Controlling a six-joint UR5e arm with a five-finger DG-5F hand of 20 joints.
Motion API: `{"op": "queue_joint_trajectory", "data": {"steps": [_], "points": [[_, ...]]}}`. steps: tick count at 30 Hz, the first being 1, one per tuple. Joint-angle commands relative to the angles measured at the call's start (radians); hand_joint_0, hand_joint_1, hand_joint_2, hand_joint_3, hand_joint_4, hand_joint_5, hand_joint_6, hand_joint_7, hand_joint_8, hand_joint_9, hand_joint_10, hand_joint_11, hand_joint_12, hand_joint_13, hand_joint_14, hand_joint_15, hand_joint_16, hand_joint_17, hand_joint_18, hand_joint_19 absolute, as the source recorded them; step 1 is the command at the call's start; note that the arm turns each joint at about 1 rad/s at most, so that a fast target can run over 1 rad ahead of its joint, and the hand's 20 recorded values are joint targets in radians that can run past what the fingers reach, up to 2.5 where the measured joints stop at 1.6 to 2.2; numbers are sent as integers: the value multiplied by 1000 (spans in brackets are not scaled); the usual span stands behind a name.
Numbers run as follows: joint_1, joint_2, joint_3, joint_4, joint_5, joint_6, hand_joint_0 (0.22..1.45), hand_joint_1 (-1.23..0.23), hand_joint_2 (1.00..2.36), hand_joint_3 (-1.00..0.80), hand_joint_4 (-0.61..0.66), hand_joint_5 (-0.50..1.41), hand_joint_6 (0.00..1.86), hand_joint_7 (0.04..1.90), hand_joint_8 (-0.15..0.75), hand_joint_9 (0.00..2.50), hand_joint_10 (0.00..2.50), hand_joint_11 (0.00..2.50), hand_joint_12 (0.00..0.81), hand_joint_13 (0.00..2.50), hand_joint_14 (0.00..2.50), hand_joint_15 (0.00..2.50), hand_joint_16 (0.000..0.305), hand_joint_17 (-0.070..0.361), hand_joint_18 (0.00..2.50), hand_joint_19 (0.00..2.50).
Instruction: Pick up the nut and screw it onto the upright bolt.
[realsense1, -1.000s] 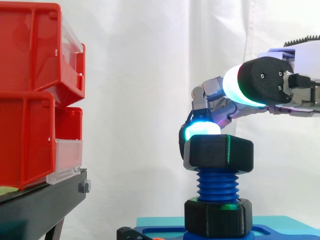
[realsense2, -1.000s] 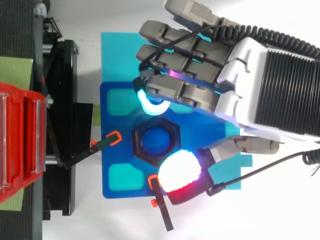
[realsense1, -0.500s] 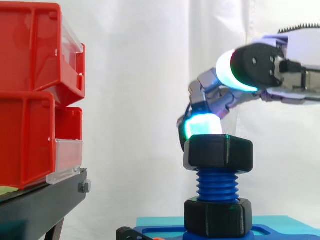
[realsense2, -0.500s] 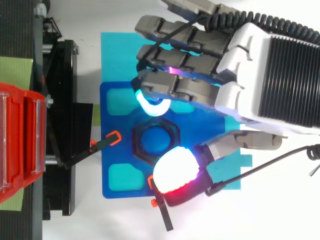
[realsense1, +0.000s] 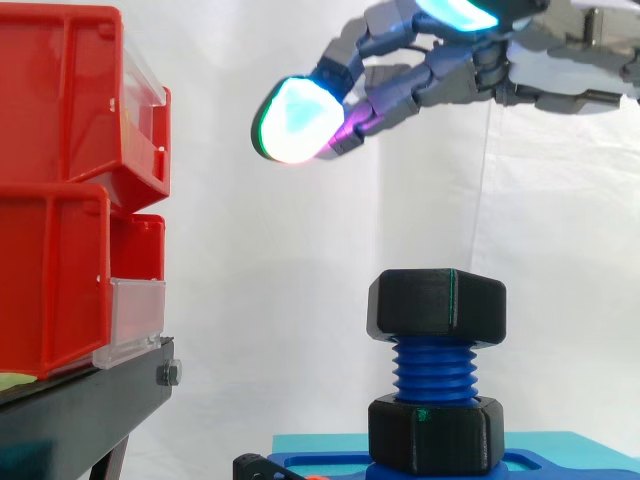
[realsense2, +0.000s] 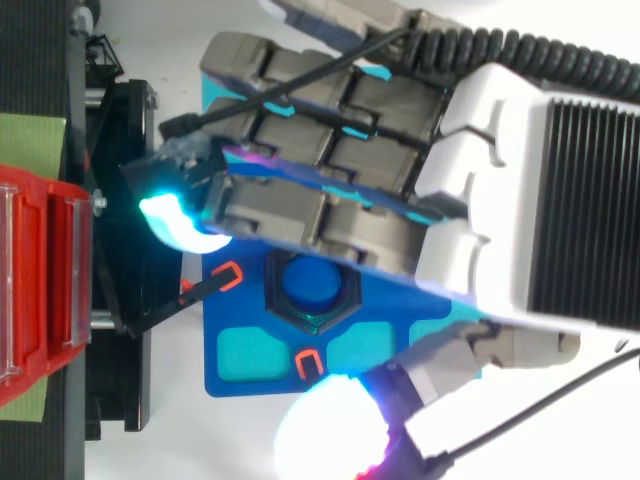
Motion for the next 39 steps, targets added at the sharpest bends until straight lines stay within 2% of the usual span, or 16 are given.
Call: {"op": "queue_joint_trajectory", "data": {"steps": [1, 5, 7, 12, 19, 21, 24, 34, 39], "points": [[17, -16, 0, 10, 5, -6, 461, -13, 1000, -500, 187, -178, 501, 628, 243, 488, 0, 0, 354, 267, 0, 0, 41, 91, 0, 0], [23, -61, 0, 13, 5, 20, 460, -7, 1000, -500, 185, -176, 501, 637, 245, 476, 0, 0, 356, 258, 0, 0, 41, 93, 0, 0], [24, -62, 0, 14, 7, 52, 461, -4, 1000, -500, 203, -160, 502, 679, 250, 477, 0, 0, 357, 256, 0, 0, 41, 93, 0, 0], [34, -61, 0, 0, 10, 55, 467, -7, 1000, -500, 237, -142, 503, 842, 268, 510, 0, 0, 357, 266, 0, 0, 41, 92, 0, 0], [37, -61, 0, -20, -11, 54, 472, -24, 1000, -500, 268, -129, 503, 945, 275, 516, 0, 0, 354, 272, 0, 0, 40, 90, 0, 0], [37, -62, 0, -32, -34, 54, 472, -27, 1000, -500, 272, -125, 503, 954, 275, 518, 0, 0, 354, 272, 0, 0, 40, 90, 0, 0], [35, -62, 0, -49, -48, 54, 474, -33, 1000, -500, 275, -124, 503, 954, 276, 520, 0, 0, 353, 277, 0, 0, 40, 90, 0, 0], [24, -62, 0, -61, -51, 52, 485, -87, 1000, -500, 297, -98, 503, 1125, 286, 538, 0, 0, 313, 305, 0, 0, 31, 70, 0, 0], [15, -62, 0, -89, -51, 44, 486, -100, 1000, -500, 285, -91, 503, 1168, 290, 543, 0, 0, 304, 312, 0, 0, 30, 67, 0, 0]]}}
